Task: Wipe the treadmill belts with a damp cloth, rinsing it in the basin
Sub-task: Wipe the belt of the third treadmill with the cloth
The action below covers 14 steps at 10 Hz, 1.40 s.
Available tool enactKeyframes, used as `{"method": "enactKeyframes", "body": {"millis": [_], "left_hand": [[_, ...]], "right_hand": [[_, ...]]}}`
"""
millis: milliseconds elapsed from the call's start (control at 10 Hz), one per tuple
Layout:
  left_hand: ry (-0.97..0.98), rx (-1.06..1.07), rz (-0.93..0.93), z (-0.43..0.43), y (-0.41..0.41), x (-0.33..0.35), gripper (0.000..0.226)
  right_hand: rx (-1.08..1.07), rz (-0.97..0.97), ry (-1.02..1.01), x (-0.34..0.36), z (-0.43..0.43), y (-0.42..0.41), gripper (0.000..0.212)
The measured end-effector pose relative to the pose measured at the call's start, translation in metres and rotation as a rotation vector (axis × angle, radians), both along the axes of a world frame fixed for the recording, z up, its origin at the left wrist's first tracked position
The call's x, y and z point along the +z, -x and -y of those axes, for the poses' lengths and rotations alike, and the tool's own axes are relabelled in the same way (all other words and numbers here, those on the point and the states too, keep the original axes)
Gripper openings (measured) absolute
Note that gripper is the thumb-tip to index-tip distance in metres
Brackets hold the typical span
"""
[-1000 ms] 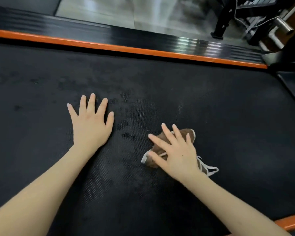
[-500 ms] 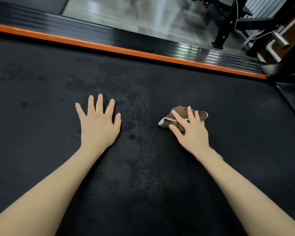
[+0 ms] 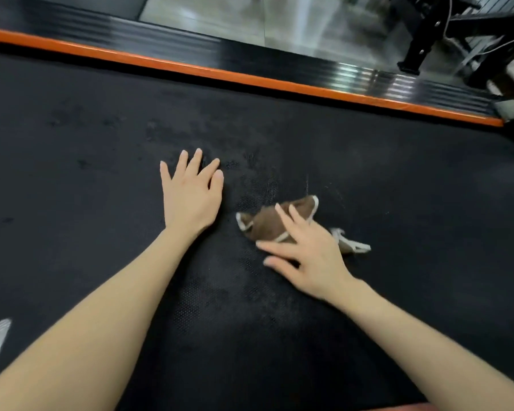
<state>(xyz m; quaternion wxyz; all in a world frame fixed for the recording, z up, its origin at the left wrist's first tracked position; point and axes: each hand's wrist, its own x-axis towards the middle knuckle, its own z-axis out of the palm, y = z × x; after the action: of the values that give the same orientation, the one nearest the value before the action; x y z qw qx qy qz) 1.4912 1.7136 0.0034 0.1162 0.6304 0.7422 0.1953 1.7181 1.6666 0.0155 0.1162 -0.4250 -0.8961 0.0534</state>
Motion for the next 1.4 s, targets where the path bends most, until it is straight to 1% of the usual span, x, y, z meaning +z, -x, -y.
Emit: {"method": "enactKeyframes", "body": {"millis": [100, 200, 300, 400, 500, 600, 700, 800, 900, 1000, 1100, 1200, 1300, 1400], "left_hand": [[-0.002, -0.001, -0.025, 0.000, 0.000, 0.000, 0.047], [-0.002, -0.008, -0.039, 0.000, 0.000, 0.000, 0.047], [-0.005, -0.003, -0.048, 0.000, 0.001, -0.001, 0.047], [-0.019, -0.004, -0.052, -0.001, -0.001, -0.002, 0.046], [-0.013, -0.001, -0.057, -0.001, -0.001, -0.004, 0.046], [-0.011, -0.008, -0.058, -0.001, 0.000, -0.005, 0.046], [-0.005, -0.024, -0.072, 0.000, 0.000, -0.003, 0.046], [0.013, -0.026, -0.088, 0.000, -0.001, -0.001, 0.047], [0.017, -0.033, -0.133, 0.000, -0.001, -0.002, 0.047], [0.029, -0.038, -0.172, 0.001, -0.002, -0.004, 0.049], [0.025, -0.044, -0.174, 0.001, -0.002, -0.004, 0.049], [0.019, -0.050, -0.166, 0.001, 0.000, -0.006, 0.049], [0.014, -0.049, -0.156, 0.000, -0.001, -0.005, 0.049], [0.014, -0.045, -0.155, 0.001, -0.002, -0.004, 0.048]], "right_hand": [[0.023, 0.036, -0.004, 0.012, 0.046, -0.007, 0.036], [0.044, 0.146, -0.050, 0.020, 0.056, -0.003, 0.051], [0.195, 0.195, -0.043, 0.015, 0.039, 0.008, 0.051], [0.320, 0.150, -0.031, 0.002, 0.015, 0.012, 0.037], [0.266, 0.075, -0.055, -0.004, -0.015, 0.020, 0.034], [0.040, 0.056, -0.101, -0.002, -0.075, 0.041, 0.037], [-0.261, 0.065, 0.014, 0.007, -0.120, 0.064, 0.035], [-0.206, 0.037, 0.007, 0.006, -0.079, 0.063, 0.036], [0.052, 0.006, 0.001, 0.003, 0.034, 0.029, 0.037], [0.221, 0.024, 0.069, 0.002, 0.096, -0.005, 0.039], [0.330, 0.090, 0.005, 0.000, 0.042, 0.000, 0.042], [-0.065, 0.030, -0.051, 0.005, -0.050, 0.023, 0.039], [-0.357, 0.007, 0.070, 0.005, -0.086, 0.031, 0.032], [-0.255, 0.002, 0.060, 0.006, -0.050, 0.032, 0.036]]}}
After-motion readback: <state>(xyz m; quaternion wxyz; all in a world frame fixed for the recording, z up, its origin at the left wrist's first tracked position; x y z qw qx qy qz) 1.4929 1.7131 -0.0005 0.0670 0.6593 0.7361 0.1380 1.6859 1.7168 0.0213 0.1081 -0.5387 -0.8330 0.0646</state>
